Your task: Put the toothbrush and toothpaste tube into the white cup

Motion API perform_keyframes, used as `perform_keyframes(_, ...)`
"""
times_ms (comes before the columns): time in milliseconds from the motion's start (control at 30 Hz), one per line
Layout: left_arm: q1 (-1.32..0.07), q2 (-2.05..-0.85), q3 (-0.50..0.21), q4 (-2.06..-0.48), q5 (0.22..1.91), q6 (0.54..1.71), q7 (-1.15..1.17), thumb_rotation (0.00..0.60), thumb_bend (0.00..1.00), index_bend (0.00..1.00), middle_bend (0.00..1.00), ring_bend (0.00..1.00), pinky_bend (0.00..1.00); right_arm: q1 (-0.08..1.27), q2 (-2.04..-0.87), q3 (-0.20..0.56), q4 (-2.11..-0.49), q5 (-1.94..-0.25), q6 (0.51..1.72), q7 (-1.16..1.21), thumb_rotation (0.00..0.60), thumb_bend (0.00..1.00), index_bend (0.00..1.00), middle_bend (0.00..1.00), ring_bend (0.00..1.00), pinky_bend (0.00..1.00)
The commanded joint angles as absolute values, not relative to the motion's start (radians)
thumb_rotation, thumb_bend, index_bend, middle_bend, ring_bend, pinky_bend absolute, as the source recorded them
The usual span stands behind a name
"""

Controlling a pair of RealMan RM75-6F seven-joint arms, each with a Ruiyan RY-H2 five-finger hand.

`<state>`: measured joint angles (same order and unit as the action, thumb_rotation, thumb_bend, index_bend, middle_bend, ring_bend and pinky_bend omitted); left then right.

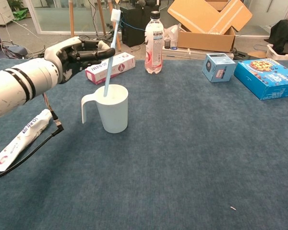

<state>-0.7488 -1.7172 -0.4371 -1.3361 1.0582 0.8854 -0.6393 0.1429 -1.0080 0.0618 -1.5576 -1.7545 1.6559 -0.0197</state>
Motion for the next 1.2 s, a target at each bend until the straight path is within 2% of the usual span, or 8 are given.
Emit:
perform_keyframes(33, -0.750, -1.734, -0.430, -1.314, 1.071, 0.879, -0.655, 0.600, 0.53, 0.58, 0.00, 0.00, 0.00, 0.142, -1.008, 0.062, -1.556, -1.753, 1.656, -0.018, 0.600, 0.20, 0.25, 0.32, 0.34, 0.47)
perform_keyframes(400, -0.744, -1.756, -0.411, -1.268, 1.116, 0.869, -0.698, 0.600, 0.53, 0.55, 0.00, 0.00, 0.00, 0.139, -1.007, 0.062, -1.555, -1.755, 1.658, -0.016, 0.600, 0.20, 0.25, 0.32, 0.34, 0.47)
perform_keyframes(733, -0.736, -1.739, -0.392, -1.263, 1.165, 0.854, -0.739, 0.600, 0.53, 0.44, 0.00, 0.00, 0.00, 0.144, -1.007, 0.063, -1.557, -1.759, 1.651, -0.019, 0.600, 0.20, 0.25, 0.32, 0.34, 0.47)
perform_keyframes(933, -0.721, -1.710, -0.373, -1.282, 1.196, 0.853, -0.759, 0.600, 0.53, 0.37, 0.00, 0.00, 0.00, 0.145, -1.006, 0.062, -1.564, -1.763, 1.649, -0.026, 0.600, 0.20, 0.25, 0.32, 0.34, 0.47)
perform_keyframes(1200, -0.692, -1.638, -0.347, -1.346, 1.213, 0.857, -0.736, 0.600, 0.53, 0.33, 0.00, 0.00, 0.00, 0.148, -1.007, 0.061, -1.571, -1.771, 1.645, -0.035, 0.600, 0.20, 0.25, 0.32, 0.34, 0.47)
